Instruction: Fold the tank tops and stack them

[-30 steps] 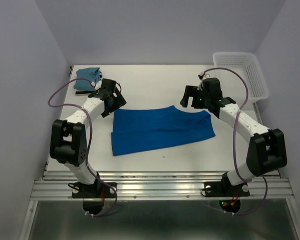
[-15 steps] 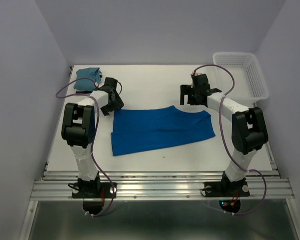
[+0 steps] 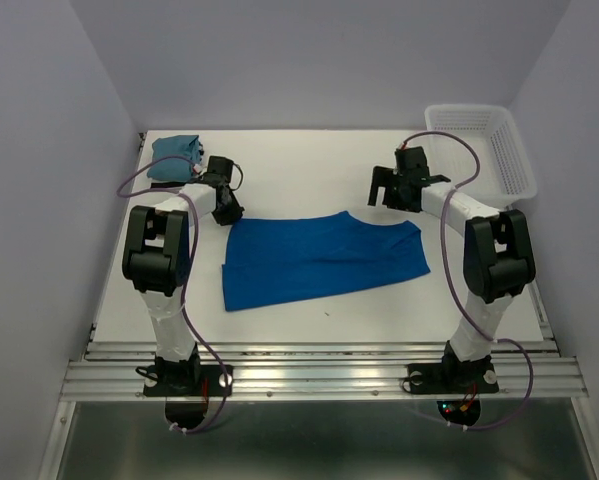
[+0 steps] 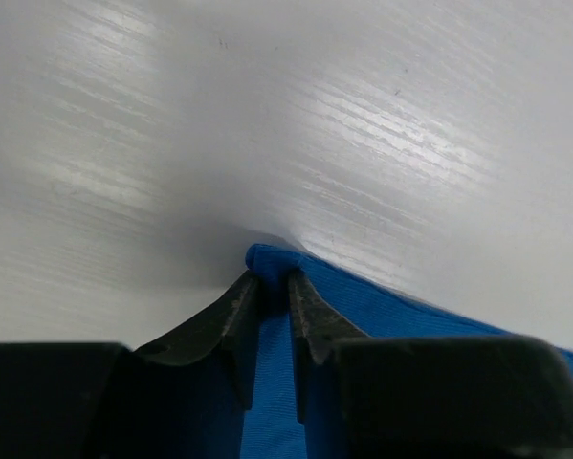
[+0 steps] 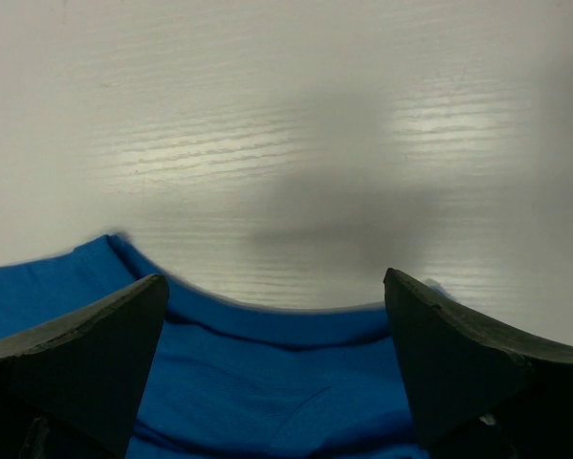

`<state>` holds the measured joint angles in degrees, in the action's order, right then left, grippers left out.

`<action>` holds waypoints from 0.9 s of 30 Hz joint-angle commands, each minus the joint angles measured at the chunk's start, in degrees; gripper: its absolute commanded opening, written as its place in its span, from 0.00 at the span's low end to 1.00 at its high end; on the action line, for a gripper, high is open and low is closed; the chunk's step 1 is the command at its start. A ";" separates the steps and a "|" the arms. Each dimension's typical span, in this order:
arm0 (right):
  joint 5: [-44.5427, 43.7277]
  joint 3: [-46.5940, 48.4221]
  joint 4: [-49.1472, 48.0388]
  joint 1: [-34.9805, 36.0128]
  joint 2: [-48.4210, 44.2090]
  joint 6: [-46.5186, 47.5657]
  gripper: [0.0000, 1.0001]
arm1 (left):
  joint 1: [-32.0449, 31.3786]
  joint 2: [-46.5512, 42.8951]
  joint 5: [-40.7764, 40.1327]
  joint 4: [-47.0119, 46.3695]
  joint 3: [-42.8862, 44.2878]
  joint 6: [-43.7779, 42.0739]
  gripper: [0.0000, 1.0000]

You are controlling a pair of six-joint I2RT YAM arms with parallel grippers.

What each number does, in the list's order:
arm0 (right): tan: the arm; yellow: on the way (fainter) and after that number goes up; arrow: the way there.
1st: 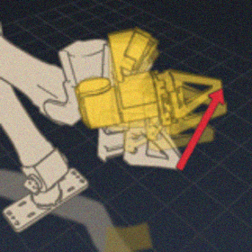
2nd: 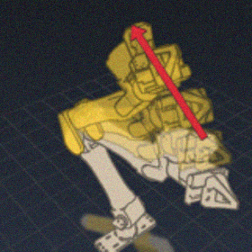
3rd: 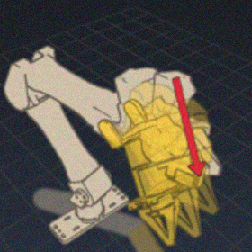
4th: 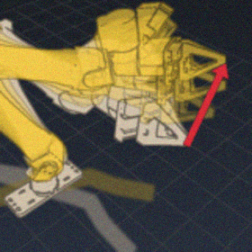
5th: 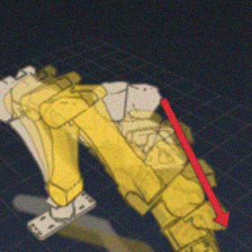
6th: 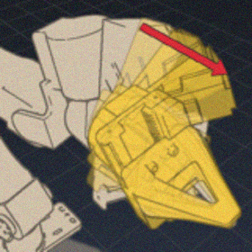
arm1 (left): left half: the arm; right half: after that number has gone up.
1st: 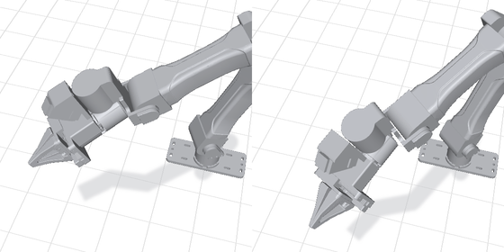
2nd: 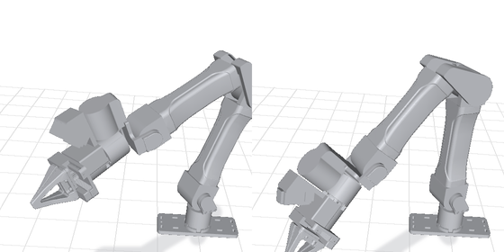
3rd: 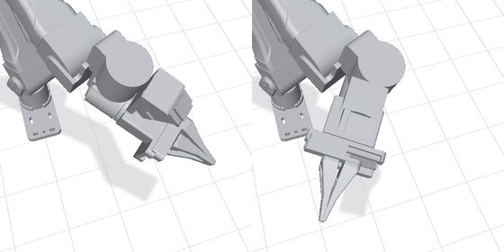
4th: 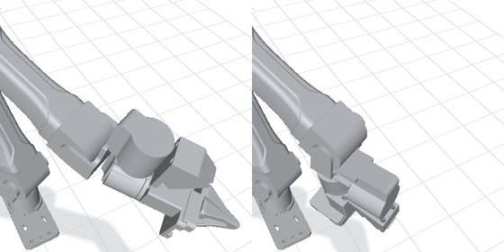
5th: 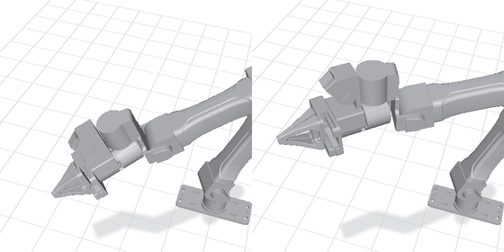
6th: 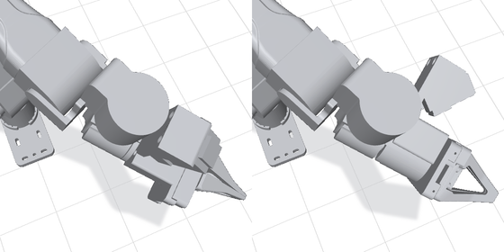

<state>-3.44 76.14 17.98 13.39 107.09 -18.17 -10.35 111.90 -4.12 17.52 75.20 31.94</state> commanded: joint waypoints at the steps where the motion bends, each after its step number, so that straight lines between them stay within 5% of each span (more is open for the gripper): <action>1: 2.81 -0.73 -0.66 -0.56 -1.79 0.59 1.00 | -0.11 -0.45 2.28 0.32 -1.46 -1.18 0.25; 2: 4.83 -0.55 -0.84 -0.56 -1.71 2.60 1.00 | -0.11 -0.10 2.10 0.58 -0.41 -1.44 0.19; 3: 9.03 -0.38 -1.62 -0.56 -1.71 3.84 1.00 | -0.11 -0.10 1.75 0.94 0.03 -1.62 0.02; 4: 10.72 -0.38 -2.24 -0.56 -1.71 4.54 1.00 | -0.02 0.07 1.66 1.11 0.38 -1.80 0.00; 11: 16.02 3.75 -4.00 -0.03 1.89 6.49 0.99 | -0.02 -2.47 2.01 -0.99 -0.05 -4.17 0.00; 19: -4.53 -0.37 -1.54 -0.03 -0.30 3.23 0.99 | -0.11 -4.93 3.77 -4.15 -2.51 -5.57 0.00; 27: -3.95 -4.51 -1.37 -3.63 -1.27 2.70 0.99 | -0.11 -10.91 7.19 -10.31 -7.61 -7.95 0.00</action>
<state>-5.61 72.12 16.71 11.16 108.38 -15.27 -10.37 106.13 0.30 11.88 69.25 26.52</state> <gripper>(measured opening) 0.993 0.033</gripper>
